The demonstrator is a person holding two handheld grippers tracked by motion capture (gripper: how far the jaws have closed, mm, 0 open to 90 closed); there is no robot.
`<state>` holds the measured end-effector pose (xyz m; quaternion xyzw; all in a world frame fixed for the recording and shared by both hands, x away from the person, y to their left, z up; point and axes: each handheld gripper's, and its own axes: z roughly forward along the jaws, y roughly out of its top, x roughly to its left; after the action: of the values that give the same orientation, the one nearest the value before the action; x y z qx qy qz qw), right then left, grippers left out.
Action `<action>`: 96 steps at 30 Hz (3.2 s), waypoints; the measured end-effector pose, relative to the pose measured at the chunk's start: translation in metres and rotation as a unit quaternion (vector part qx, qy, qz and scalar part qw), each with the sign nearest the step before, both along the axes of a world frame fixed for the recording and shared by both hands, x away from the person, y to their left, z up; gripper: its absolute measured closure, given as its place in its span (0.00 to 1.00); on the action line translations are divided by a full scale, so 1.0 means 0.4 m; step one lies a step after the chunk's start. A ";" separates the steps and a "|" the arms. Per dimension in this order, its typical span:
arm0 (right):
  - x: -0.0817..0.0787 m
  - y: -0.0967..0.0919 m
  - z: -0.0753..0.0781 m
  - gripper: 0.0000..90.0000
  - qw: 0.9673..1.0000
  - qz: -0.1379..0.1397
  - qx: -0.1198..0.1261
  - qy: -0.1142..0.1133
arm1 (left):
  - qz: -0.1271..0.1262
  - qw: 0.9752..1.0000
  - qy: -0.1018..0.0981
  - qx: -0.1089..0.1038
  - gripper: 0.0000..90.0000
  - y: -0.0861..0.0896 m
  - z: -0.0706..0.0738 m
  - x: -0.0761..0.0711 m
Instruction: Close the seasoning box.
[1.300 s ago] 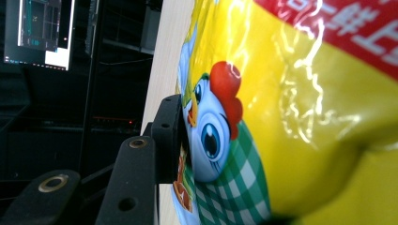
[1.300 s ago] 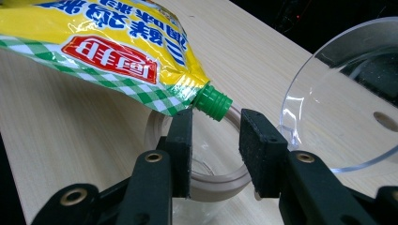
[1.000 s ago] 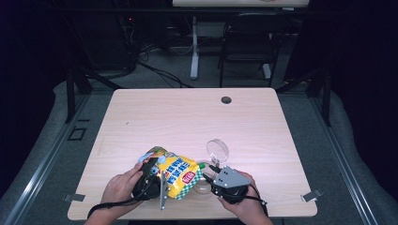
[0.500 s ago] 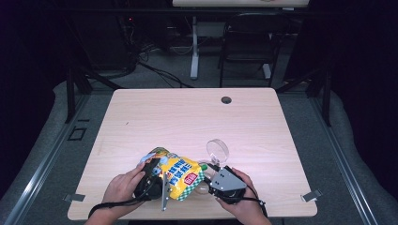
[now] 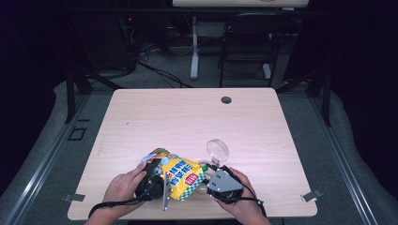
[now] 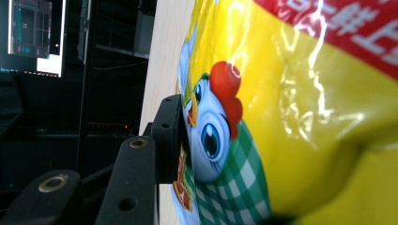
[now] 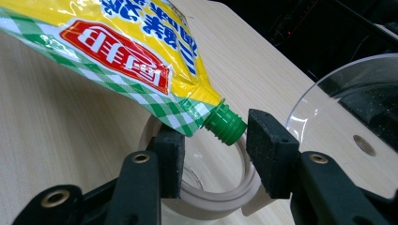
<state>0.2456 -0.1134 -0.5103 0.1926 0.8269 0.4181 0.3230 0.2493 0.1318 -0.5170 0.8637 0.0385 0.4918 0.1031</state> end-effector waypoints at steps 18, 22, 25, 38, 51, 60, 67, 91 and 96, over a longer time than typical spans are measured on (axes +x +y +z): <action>0.008 0.006 -0.003 0.67 1.000 0.000 -0.006 0.008 | 0.000 1.000 -0.009 0.014 0.67 -0.002 0.009 -0.002; 0.010 0.005 -0.003 0.69 1.000 -0.004 -0.002 0.014 | -0.001 1.000 -0.008 0.014 0.67 -0.004 0.013 -0.003; 0.011 0.005 -0.003 0.69 1.000 -0.005 0.000 0.017 | -0.001 1.000 -0.008 0.015 0.67 -0.006 0.014 -0.003; 0.014 0.003 -0.002 0.74 1.000 -0.006 -0.003 0.029 | 0.000 1.000 -0.011 0.018 0.67 -0.007 0.016 -0.003; 0.017 0.005 -0.005 0.74 0.999 -0.003 0.001 0.040 | -0.003 1.000 -0.011 0.025 0.67 -0.005 0.018 -0.004; 0.015 0.009 -0.008 0.74 1.000 -0.002 -0.004 0.030 | -0.003 0.999 -0.010 0.030 0.67 -0.004 0.020 -0.002; 0.015 0.009 -0.007 0.73 1.000 -0.003 -0.010 0.019 | -0.003 0.999 -0.007 0.036 0.67 -0.006 0.025 -0.001; 0.016 0.013 -0.011 0.74 1.000 0.000 -0.015 0.017 | -0.006 0.999 -0.012 0.046 0.67 -0.012 0.029 -0.001; 0.016 0.014 -0.012 0.74 1.000 0.001 -0.015 0.023 | -0.007 0.999 -0.015 0.049 0.67 -0.011 0.028 -0.002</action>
<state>0.2520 -0.1077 -0.5150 0.1969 0.8403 0.4015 0.3064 0.2485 0.1274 -0.5058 0.8607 0.0069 0.5050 0.0644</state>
